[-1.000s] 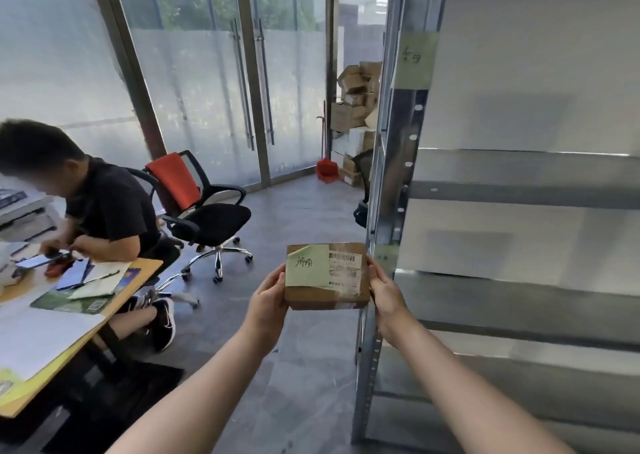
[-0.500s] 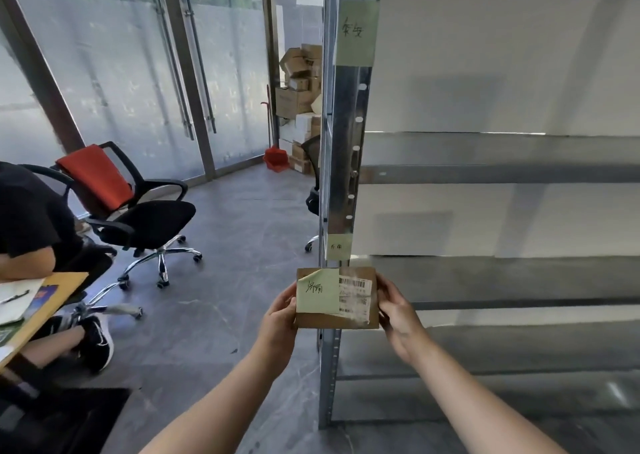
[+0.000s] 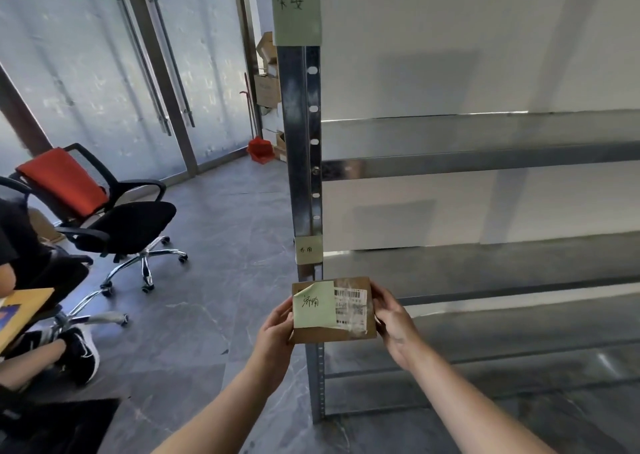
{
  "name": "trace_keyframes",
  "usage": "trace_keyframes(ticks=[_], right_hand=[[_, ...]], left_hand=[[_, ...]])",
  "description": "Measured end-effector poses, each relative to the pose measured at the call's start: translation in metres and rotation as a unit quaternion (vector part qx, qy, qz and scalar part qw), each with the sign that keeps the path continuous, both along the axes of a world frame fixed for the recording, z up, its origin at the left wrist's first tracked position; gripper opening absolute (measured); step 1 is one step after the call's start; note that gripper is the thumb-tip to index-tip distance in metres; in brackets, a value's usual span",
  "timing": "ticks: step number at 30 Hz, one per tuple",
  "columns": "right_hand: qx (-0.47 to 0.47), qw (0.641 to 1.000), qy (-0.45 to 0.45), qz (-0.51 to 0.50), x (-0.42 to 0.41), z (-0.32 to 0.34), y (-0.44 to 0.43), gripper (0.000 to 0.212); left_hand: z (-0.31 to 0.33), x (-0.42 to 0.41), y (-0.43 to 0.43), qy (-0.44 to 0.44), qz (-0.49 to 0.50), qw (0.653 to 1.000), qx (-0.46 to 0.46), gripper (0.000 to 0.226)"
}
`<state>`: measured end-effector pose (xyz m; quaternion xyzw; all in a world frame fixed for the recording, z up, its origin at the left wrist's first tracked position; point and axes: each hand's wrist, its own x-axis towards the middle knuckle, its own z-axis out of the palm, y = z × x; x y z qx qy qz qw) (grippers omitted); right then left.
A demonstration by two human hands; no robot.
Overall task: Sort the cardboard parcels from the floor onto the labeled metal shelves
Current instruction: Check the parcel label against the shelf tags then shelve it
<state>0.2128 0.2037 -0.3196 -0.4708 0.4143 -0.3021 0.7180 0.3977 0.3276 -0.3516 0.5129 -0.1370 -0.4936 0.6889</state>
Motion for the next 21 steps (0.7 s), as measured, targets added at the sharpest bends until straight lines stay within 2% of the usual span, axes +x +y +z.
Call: trace_keyframes(ticks=[21], right_hand=[[-0.024, 0.997, -0.017, -0.069, -0.067, 0.02, -0.049, 0.052]], left_hand=[[0.009, -0.056, -0.074, 0.0, -0.044, 0.999, -0.012, 0.045]])
